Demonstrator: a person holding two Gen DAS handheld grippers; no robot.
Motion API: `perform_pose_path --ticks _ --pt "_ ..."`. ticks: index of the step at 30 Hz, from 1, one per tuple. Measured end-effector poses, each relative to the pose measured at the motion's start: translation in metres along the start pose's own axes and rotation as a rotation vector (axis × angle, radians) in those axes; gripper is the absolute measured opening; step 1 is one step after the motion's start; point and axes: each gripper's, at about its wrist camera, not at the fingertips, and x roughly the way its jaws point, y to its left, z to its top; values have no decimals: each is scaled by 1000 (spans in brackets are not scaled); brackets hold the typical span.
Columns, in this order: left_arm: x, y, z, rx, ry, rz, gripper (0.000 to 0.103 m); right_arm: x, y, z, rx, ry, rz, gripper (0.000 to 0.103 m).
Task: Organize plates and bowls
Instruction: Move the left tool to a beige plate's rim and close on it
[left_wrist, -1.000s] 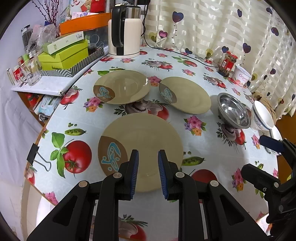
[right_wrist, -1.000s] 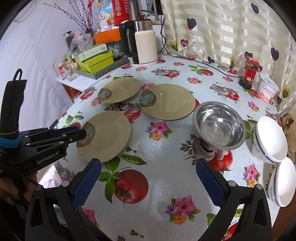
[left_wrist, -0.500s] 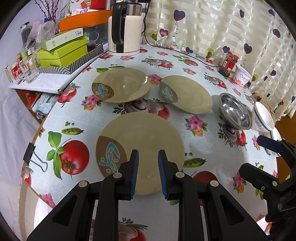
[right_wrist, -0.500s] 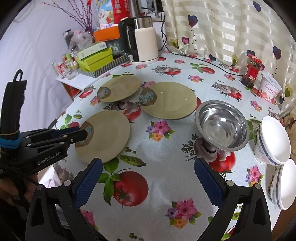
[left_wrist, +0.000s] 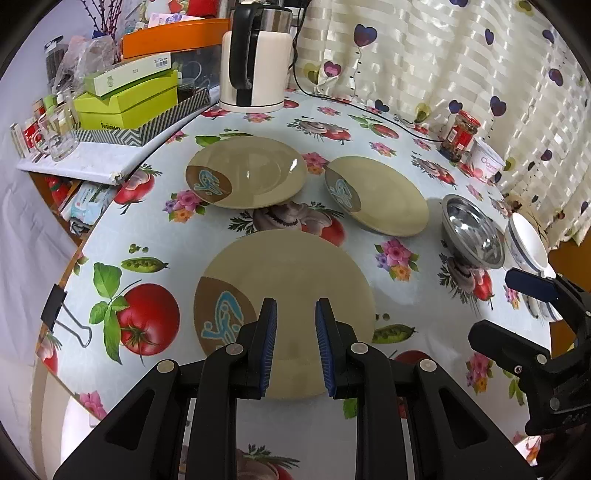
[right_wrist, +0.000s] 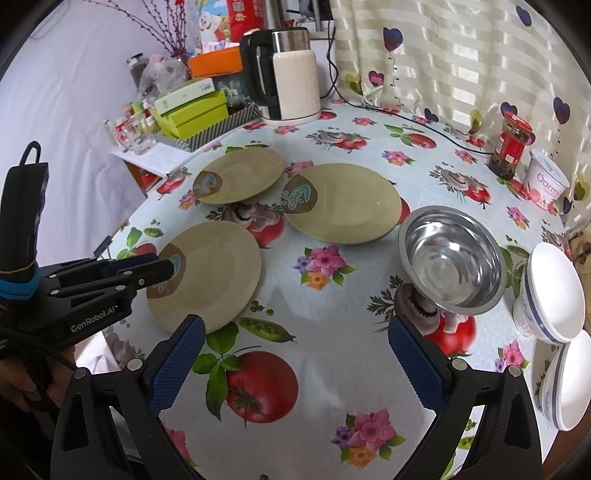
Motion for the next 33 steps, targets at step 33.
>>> perform_pose_path --ticks 33 --pt "32 70 41 -125 -25 28 22 60 23 83 -92 15 71 83"
